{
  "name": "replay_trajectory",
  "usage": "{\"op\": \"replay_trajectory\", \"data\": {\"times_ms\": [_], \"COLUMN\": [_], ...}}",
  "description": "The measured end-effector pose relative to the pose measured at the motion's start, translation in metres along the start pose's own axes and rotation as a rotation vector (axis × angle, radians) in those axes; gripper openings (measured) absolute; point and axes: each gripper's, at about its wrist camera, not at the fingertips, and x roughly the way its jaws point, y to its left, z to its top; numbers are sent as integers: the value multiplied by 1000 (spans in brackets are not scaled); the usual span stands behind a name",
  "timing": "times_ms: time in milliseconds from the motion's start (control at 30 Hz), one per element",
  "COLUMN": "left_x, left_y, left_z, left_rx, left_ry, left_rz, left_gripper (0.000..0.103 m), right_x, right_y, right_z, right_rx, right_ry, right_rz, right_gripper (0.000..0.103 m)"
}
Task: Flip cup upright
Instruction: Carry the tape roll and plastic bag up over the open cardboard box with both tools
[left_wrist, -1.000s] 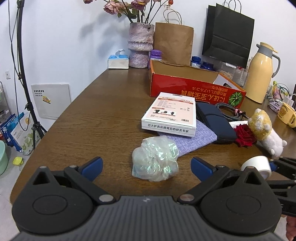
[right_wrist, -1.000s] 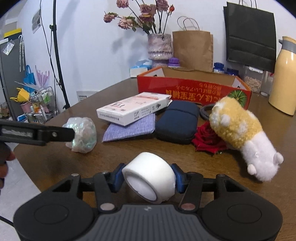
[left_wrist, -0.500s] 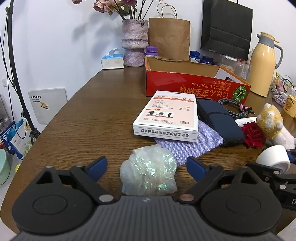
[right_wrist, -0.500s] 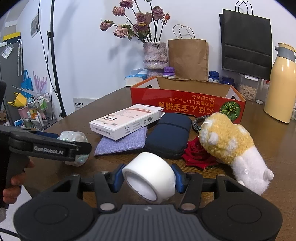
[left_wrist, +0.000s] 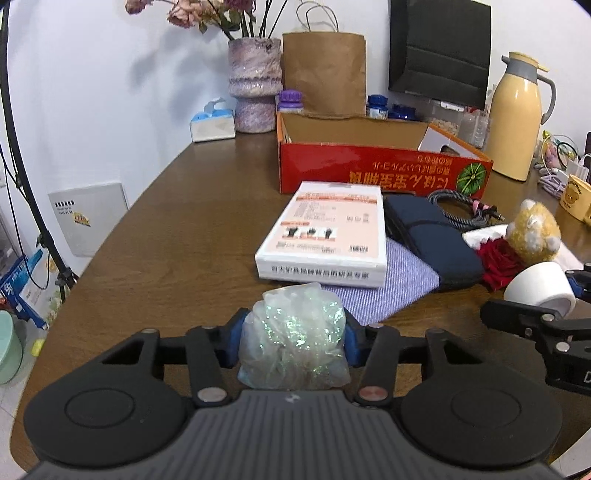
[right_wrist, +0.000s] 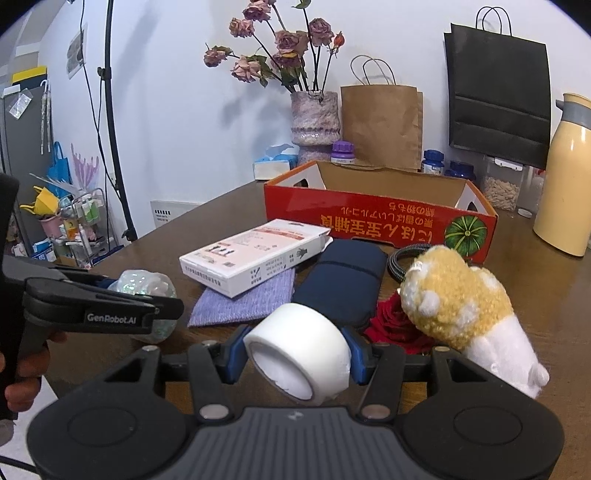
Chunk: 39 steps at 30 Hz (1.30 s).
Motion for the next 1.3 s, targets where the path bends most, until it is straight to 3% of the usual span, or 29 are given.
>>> {"op": "replay_trajectory", "data": {"times_ms": [667,1300], "left_x": [4,64], "left_y": [-29,-43], "left_z": [71,160], "left_rx": [36,17], "left_ry": [-76,-88], "left_rz": [-48,-67], "left_gripper": [51,51], "right_x": [4,63], "right_y": [-29,-81], "right_z": [60,140], "right_rx": [7,59], "right_ry": [-72,-60], "right_rz": [0,-19], "right_gripper": [52,52]}}
